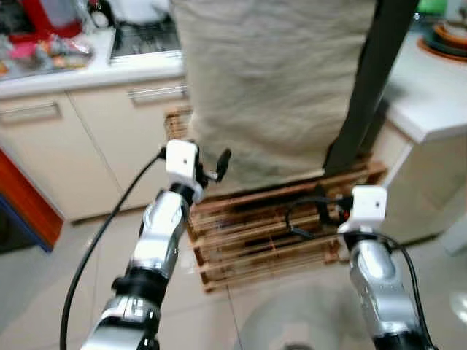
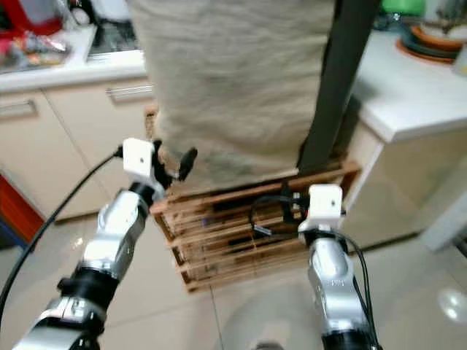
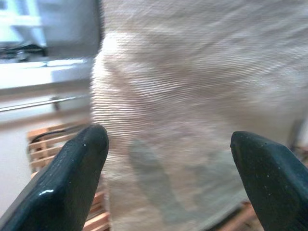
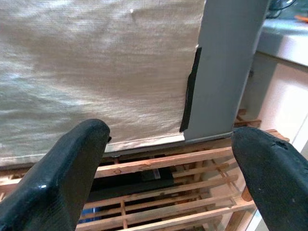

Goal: Restocking fridge

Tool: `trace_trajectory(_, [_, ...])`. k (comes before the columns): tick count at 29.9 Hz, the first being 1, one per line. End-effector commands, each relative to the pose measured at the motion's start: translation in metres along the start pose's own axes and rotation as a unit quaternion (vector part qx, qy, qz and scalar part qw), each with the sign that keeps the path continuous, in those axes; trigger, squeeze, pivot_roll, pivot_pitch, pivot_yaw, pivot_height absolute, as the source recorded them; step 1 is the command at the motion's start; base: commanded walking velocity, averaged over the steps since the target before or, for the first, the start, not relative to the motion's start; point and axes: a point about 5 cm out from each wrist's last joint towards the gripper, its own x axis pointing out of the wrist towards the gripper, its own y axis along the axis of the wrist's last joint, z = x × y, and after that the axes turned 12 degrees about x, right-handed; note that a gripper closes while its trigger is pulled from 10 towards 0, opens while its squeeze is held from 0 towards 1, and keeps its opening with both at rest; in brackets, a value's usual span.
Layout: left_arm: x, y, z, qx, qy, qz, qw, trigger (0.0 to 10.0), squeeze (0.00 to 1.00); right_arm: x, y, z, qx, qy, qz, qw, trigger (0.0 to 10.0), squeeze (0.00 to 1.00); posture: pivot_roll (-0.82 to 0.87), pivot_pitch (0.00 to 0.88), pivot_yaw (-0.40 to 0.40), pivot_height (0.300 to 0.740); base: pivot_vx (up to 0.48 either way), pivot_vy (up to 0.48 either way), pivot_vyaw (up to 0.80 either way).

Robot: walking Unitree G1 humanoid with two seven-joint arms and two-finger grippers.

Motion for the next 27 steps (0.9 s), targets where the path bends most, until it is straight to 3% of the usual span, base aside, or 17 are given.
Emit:
trace_trajectory(1, [-0.001,0.005,0.003,-0.006,-0.02,0.009,1.0,10.0,0.0,-0.001,0.001,-0.002,0.006,-0.001,0.001,1.0,10.0,0.0,-0.26,0.0,0.08,0.74,0.0,0.465,-0.8])
trace_trajectory(4, [-0.013,0.002,0.014,-0.032,-0.063,0.007,0.997,10.0,0.0,-0.002,-0.001,-0.005,0.003,0.004,0.0,1.0,10.0,0.0,-0.26,0.0,0.079,0.74,0.0,0.45,-0.8])
trace_trajectory(8, [-0.024,-0.002,0.016,-0.047,-0.068,-0.001,0.997,10.0,0.0,-0.003,-0.001,-0.004,0.001,0.005,-0.002,1.0,10.0,0.0,-0.26,0.0,0.072,0.74,0.0,0.45,-0.8])
trace_trajectory(16, [-0.028,-0.004,-0.01,-0.042,-0.005,-0.007,0.999,10.0,0.0,-0.002,0.002,0.0,-0.002,0.004,0.001,1.0,10.0,0.0,-0.25,0.0,0.055,0.74,0.0,0.466,-0.8])
trace_trajectory(19, [-0.03,-0.006,-0.027,-0.037,0.047,-0.019,0.998,10.0,0.0,-0.005,0.007,0.003,0.014,-0.016,0.02,1.0,10.0,0.0,-0.25,0.0,0.055,0.74,0.0,0.48,-0.79])
trace_trajectory(21, [-0.042,-0.016,-0.041,-0.032,0.075,-0.051,0.995,10.0,0.0,-0.013,0.006,0.004,0.007,-0.022,0.022,0.999,10.0,0.0,-0.25,0.0,0.054,0.74,0.0,0.48,-0.79])
trace_trajectory(25, [-0.053,-0.024,-0.042,-0.026,0.074,-0.071,0.994,10.0,0.0,-0.019,0.003,0.007,0.005,-0.028,0.017,0.999,10.0,0.0,-0.24,0.0,0.05,0.74,0.0,0.48,-0.79])
trace_trajectory(27, [-0.053,-0.029,-0.034,-0.029,0.064,-0.09,0.993,10.0,0.0,-0.02,-0.002,0.007,0.009,-0.026,0.008,1.0,10.0,0.0,-0.23,0.0,0.051,0.74,0.0,0.0,-0.71])
